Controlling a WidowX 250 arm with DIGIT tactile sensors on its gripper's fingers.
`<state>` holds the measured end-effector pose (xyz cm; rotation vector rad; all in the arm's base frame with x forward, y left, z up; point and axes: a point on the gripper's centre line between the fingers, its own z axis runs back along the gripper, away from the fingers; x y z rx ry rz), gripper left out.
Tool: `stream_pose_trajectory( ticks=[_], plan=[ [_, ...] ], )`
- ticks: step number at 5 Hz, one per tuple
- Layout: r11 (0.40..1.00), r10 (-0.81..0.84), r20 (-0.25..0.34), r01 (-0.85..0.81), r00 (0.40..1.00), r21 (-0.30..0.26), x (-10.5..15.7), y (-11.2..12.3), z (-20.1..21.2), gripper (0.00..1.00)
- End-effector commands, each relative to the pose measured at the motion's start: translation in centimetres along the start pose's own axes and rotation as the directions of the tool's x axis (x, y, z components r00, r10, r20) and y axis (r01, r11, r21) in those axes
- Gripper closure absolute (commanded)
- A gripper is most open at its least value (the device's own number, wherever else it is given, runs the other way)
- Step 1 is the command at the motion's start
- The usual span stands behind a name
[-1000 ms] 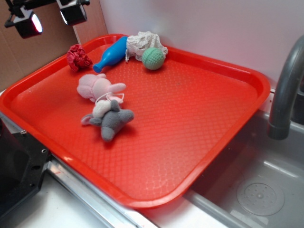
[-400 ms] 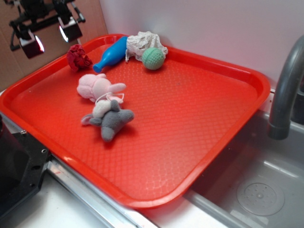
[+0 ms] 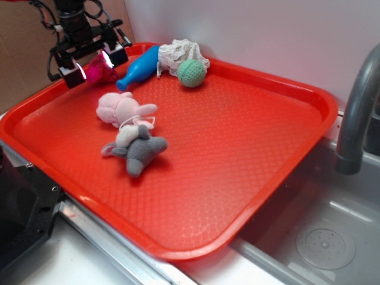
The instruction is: Grab the red paper.
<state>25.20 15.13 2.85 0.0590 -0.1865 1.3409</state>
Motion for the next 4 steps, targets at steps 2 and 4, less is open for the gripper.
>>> stream_pose_trajectory(
  ticks=[2,4],
  plan=[
    [0.998,-0.061,0.075,0.061,0.995,0.010,-1.0,0.1,0.8,0.00],
    [0.995,-0.101,0.088,0.100,0.991,0.014,-2.2,-0.1,0.4,1.00]
  ],
)
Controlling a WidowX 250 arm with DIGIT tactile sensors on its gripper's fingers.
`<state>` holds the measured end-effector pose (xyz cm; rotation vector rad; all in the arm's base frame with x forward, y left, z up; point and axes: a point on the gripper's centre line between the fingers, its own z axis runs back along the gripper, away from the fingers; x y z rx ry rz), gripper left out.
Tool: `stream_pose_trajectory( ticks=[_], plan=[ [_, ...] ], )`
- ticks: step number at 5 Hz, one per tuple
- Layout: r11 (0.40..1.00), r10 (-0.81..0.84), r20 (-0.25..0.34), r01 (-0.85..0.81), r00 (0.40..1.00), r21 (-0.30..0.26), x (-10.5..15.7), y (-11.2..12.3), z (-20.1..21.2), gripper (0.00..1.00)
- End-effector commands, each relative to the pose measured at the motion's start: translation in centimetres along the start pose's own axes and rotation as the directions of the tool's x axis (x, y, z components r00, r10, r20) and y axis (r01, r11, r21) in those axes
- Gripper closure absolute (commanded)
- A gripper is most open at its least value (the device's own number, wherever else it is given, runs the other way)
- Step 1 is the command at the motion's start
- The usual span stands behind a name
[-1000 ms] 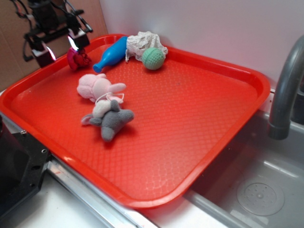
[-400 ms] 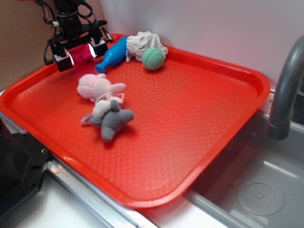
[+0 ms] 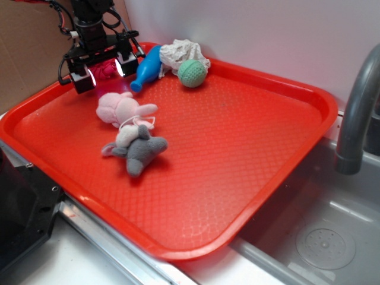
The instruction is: Grab the red paper.
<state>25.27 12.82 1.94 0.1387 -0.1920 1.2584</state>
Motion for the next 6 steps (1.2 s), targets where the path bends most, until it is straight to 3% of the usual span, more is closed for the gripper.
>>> stream_pose_trajectory(
  ticks=[1,5,6],
  plan=[
    [0.999,-0.011,0.045,0.012,0.999,-0.031,0.6,0.5,0.9,1.00],
    [0.999,-0.020,0.056,0.022,0.998,-0.033,1.4,0.6,2.2,1.00],
    [0.998,0.004,0.047,0.000,0.999,-0.065,2.2,1.1,3.1,0.00]
  ],
)
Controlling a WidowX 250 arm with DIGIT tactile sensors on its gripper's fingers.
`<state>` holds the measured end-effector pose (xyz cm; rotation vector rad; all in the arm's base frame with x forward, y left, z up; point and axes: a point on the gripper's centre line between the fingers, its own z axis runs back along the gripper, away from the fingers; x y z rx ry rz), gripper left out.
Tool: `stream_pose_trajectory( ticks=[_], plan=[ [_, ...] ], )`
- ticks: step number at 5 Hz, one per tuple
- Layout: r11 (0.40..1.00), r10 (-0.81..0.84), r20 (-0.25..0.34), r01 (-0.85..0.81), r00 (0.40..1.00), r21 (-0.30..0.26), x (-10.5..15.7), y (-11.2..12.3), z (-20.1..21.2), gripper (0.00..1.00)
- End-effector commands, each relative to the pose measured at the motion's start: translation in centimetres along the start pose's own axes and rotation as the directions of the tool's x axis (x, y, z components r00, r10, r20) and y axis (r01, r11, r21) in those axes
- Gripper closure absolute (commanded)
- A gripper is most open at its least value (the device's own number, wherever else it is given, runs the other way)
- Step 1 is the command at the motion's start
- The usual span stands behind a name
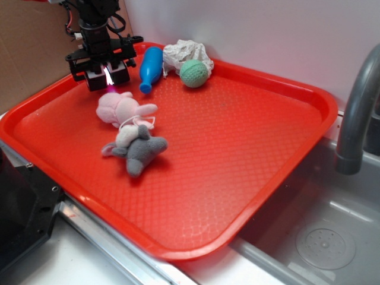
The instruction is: Grab the red paper.
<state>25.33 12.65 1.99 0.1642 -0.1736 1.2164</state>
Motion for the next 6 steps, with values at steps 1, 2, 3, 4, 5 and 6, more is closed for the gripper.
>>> stream_pose_trajectory(
  ticks=[1,2,3,4,5,6],
  plan=[
    [0.985,0.095,0.011,-0.092,0.995,-0.145,3.9,1.8,3.9,0.00],
    [0.980,0.119,-0.011,-0.119,0.993,-0.158,4.9,0.7,4.3,0.00],
    [0.976,0.136,0.007,-0.133,0.991,-0.170,5.5,-0.4,4.3,0.00],
    [0.981,0.119,0.009,-0.116,0.993,-0.158,5.3,-1.0,3.8,0.00],
    [0.983,0.113,0.019,-0.109,0.993,-0.147,5.2,-1.1,3.4,0.00],
    [0.985,0.109,0.018,-0.106,0.994,-0.133,5.3,-1.3,2.8,0.00]
  ],
)
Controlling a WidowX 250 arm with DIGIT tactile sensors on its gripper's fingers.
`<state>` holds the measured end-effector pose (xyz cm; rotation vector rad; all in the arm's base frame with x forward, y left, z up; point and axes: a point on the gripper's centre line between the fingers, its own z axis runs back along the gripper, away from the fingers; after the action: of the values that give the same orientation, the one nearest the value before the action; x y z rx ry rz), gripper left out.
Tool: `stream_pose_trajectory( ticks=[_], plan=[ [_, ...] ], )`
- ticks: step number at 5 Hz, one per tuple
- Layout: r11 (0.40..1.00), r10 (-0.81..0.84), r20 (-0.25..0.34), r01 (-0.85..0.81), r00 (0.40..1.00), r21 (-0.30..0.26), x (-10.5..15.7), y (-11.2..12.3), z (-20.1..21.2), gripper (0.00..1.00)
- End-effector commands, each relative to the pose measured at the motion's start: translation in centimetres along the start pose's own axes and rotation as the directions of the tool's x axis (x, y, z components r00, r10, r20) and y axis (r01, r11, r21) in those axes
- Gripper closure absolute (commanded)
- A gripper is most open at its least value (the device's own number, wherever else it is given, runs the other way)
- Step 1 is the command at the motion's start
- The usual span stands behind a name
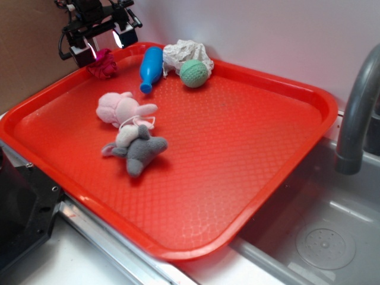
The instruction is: Grab the red paper.
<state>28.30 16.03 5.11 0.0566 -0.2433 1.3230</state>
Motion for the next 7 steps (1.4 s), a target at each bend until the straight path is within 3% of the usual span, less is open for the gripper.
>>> stream_pose_trajectory(
  ticks=[1,4,5,7],
  plan=[
    [1.000,-0.023,0.040,0.023,0.999,-0.015,0.6,0.0,0.1,0.00],
    [0.998,-0.039,0.066,0.035,0.997,0.059,0.5,0.8,-2.2,0.00],
    [0.997,-0.032,0.072,0.027,0.997,0.069,0.5,0.9,-2.6,1.00],
    [0.997,-0.040,0.075,0.035,0.996,0.074,0.4,0.9,-2.4,1.00]
  ],
)
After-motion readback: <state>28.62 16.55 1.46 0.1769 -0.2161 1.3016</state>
